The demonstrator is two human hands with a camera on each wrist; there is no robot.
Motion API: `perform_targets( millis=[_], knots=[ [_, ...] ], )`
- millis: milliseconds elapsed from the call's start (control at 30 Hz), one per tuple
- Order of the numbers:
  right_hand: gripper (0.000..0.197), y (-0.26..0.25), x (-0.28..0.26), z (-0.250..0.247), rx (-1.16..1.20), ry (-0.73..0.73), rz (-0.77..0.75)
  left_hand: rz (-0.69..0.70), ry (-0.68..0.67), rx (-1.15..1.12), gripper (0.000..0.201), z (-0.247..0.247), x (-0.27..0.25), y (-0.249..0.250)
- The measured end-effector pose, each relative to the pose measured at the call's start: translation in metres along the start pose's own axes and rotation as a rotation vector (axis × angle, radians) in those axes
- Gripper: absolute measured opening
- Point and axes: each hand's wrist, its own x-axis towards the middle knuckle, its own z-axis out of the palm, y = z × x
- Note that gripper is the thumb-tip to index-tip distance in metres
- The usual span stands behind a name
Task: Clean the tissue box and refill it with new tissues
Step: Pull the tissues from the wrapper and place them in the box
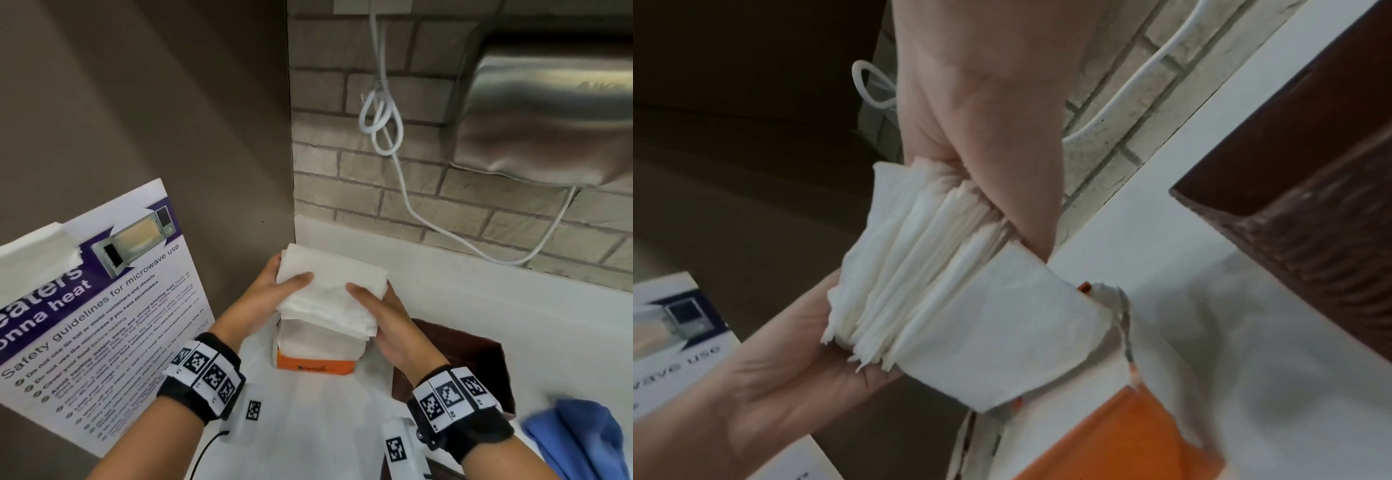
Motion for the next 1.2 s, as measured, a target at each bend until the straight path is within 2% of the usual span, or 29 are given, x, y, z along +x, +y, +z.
perform_targets(
  millis=[100,167,267,400,500,567,600,700,767,833,933,1100,1200],
  knots=[
    [0.063,-0.004,0.001,-0.001,0.067,-0.004,0.039,0.011,0.029,-0.037,0.048,0.009,-0.006,0.006],
    [0.064,-0.009,-0.002,-0.003,0.091,-0.001,0.05,0.021,0.055,-0.042,0.05,0.014,-0.008,0.008],
    [0.056,-0.02,-0.009,-0.007,0.105,0.002,0.048,0.018,0.072,-0.059,0.061,0.02,-0.011,0.008],
    [0.046,-0.042,-0.025,-0.013,0.104,0.034,0.003,-0.012,0.077,-0.194,0.058,0.032,-0.019,0.009],
    [0.045,-0.06,-0.037,-0.019,0.121,0.065,-0.051,0.019,0.23,-0.082,0.046,0.045,-0.025,0.011],
    [0.045,-0.07,-0.044,-0.022,0.166,0.069,-0.096,-0.014,0.317,-0.081,0.05,0.054,-0.031,0.012],
    [0.045,-0.075,-0.048,-0.023,0.204,0.068,-0.114,-0.083,0.281,-0.143,0.058,0.059,-0.034,0.011],
    [0.043,-0.081,-0.058,-0.021,0.304,0.04,-0.144,-0.293,-0.057,-0.392,0.083,0.078,-0.047,0.01],
    [0.043,-0.076,-0.064,-0.018,0.325,0.04,-0.147,-0.277,-0.179,-0.515,0.084,0.091,-0.052,0.007],
    [0.044,-0.066,-0.068,-0.017,0.329,0.071,-0.136,-0.177,-0.178,-0.567,0.084,0.103,-0.055,0.005],
    [0.046,-0.052,-0.073,-0.017,0.313,0.134,-0.108,-0.053,-0.154,-0.591,0.074,0.117,-0.058,0.004],
    [0.043,-0.041,-0.078,-0.018,0.296,0.206,-0.082,0.017,-0.137,-0.566,0.063,0.125,-0.061,-0.001],
    [0.043,-0.04,-0.082,-0.015,0.184,0.256,-0.08,0.022,-0.084,-0.579,0.047,0.133,-0.06,0.001]
  ],
)
